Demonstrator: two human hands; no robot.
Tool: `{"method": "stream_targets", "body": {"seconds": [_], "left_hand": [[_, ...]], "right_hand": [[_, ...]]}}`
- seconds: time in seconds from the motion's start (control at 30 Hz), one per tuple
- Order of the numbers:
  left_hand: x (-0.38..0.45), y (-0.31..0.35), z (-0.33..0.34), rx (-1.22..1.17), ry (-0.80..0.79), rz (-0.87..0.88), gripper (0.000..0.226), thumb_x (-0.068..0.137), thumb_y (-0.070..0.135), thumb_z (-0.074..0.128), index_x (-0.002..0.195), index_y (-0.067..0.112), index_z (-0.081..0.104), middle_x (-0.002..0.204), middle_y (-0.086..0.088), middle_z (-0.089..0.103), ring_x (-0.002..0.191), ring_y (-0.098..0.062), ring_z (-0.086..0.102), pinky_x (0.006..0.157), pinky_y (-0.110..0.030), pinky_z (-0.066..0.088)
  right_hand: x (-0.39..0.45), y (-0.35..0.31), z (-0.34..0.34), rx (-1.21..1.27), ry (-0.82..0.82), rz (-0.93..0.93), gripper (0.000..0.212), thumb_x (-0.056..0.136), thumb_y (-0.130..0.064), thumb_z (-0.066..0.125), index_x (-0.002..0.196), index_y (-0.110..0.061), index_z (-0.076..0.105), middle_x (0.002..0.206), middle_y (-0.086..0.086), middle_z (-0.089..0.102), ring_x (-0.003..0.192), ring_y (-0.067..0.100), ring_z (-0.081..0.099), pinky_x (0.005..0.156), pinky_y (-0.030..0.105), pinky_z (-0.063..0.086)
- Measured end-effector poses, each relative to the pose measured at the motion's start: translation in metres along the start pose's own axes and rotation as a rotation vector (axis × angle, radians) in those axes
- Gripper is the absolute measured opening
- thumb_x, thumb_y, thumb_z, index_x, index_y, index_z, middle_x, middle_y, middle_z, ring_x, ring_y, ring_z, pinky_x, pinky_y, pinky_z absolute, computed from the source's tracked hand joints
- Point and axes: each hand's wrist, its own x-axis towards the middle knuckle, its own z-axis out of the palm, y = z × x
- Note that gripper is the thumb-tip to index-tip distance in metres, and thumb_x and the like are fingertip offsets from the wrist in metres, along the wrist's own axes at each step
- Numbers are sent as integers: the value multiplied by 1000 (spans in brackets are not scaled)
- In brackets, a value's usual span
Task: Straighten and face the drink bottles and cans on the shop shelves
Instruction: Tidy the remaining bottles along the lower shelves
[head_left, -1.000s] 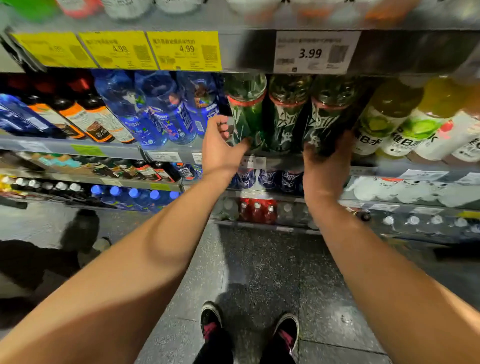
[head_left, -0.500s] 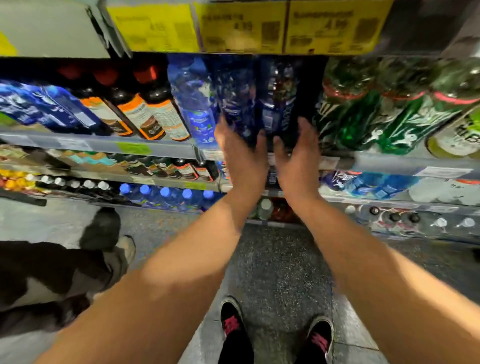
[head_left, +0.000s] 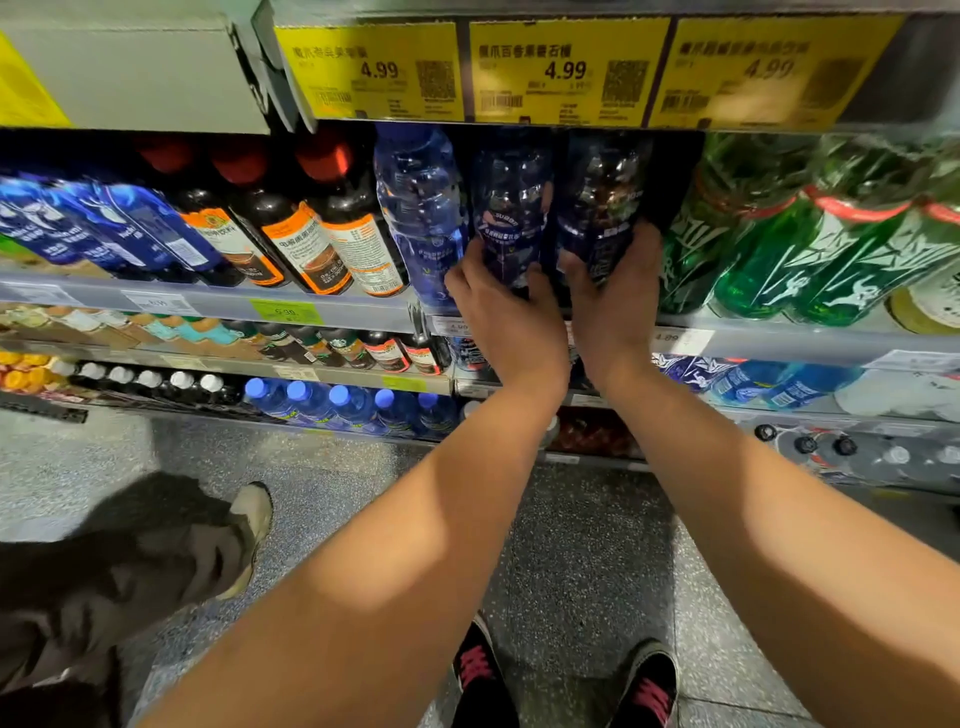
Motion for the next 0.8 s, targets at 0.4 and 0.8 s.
{"method": "stream_targets", "body": {"seconds": [0.4,0.8], "left_hand": [[2,-4,-3,18,-26,13,49,87,13,69,132,7,51,129,-7,51,110,-22,58,84,-25,46],[17,4,17,89,-53,8,62,78,21,79,129,10,46,122,-5,65,112,-27,61,80,-34,48]], "right_hand": [[-20,-6,-6,73,121,51,78,80,-23,82,141,-8,35,130,9,62,117,20,62,98,33,51],[-16,-3,-11,-77,139,14,81,89,-27,75,154,-5,31,145,14,54,129,28,55,106,34,45]]}}
